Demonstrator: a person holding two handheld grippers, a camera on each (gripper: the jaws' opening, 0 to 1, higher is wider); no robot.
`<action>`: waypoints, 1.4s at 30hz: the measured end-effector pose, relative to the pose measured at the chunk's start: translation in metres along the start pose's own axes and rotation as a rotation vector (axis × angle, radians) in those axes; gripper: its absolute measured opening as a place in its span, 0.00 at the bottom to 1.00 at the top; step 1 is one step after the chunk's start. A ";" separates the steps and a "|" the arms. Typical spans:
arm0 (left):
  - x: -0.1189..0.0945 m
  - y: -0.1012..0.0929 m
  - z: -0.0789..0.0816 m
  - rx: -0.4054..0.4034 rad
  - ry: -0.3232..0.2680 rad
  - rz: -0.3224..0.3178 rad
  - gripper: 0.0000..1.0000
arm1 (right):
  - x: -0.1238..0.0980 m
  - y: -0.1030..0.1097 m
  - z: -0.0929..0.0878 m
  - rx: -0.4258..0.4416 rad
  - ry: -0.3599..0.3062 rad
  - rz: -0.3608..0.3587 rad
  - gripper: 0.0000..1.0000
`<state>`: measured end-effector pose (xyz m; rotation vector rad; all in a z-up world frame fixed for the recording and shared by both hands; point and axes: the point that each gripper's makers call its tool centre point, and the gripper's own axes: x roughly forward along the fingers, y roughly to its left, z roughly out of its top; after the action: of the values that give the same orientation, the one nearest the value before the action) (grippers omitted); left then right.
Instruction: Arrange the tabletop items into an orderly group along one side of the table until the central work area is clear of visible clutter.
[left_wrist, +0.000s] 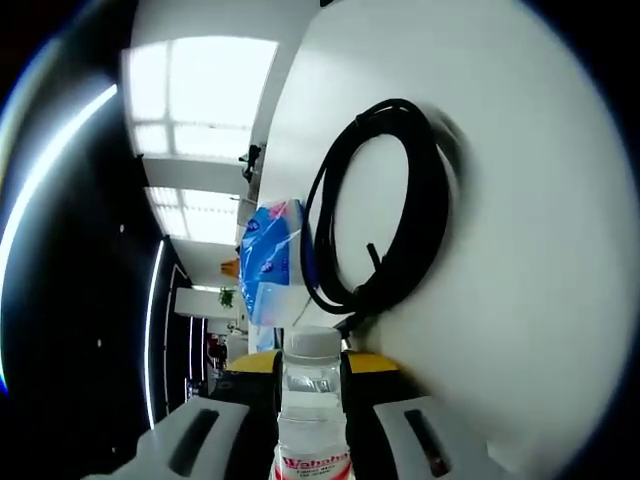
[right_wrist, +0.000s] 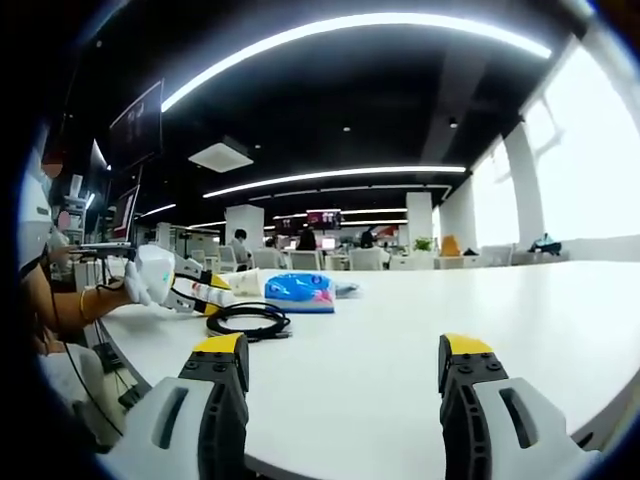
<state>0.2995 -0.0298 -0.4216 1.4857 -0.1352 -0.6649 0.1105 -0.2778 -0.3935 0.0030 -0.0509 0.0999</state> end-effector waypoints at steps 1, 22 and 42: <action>0.000 0.000 0.000 -0.002 0.000 0.002 0.21 | 0.000 0.000 0.000 0.001 0.001 -0.001 0.75; -0.004 0.024 -0.008 -0.122 -0.022 0.070 0.21 | 0.001 -0.003 0.002 -0.001 -0.006 -0.013 0.74; -0.023 0.067 -0.035 -0.300 -0.038 0.182 0.21 | 0.010 0.008 0.009 -0.026 -0.007 0.014 0.74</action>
<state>0.3194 0.0084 -0.3553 1.1578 -0.1890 -0.5401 0.1192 -0.2687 -0.3840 -0.0230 -0.0595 0.1129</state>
